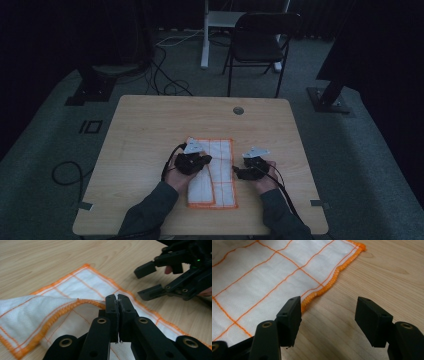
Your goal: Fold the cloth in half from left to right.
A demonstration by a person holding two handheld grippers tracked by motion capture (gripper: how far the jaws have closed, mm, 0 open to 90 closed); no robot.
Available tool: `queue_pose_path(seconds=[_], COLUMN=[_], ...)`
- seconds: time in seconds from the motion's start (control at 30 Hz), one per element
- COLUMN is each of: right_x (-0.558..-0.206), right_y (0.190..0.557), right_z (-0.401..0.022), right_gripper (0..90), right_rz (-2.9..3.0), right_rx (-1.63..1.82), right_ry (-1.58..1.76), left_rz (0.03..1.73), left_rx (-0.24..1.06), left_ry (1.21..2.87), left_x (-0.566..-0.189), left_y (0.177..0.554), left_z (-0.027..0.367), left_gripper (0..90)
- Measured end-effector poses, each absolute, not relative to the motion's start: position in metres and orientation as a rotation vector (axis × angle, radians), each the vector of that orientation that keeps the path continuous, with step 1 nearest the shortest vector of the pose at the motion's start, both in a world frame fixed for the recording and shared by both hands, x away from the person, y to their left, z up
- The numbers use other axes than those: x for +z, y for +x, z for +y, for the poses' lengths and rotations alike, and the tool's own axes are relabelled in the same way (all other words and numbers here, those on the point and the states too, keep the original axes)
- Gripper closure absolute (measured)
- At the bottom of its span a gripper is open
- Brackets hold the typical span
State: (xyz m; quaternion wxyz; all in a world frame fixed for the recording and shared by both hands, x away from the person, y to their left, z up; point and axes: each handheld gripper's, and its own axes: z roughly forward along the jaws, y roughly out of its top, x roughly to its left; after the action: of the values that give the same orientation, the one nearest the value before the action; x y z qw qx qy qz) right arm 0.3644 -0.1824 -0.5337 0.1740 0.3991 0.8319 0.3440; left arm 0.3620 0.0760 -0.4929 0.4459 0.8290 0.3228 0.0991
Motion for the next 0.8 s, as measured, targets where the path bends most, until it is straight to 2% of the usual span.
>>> queue_pose_path(seconds=[0.8], right_x=[-0.532], right_y=[0.364], right_z=[-0.196], right_gripper=[37.8], right_rz=[2.316], right_rx=[0.957], right_ry=[1.182], left_rz=[0.686], left_rx=[0.181], left_ry=[2.098], left_x=[-0.493], left_y=[0.368], left_z=[0.017], left_gripper=[88.5])
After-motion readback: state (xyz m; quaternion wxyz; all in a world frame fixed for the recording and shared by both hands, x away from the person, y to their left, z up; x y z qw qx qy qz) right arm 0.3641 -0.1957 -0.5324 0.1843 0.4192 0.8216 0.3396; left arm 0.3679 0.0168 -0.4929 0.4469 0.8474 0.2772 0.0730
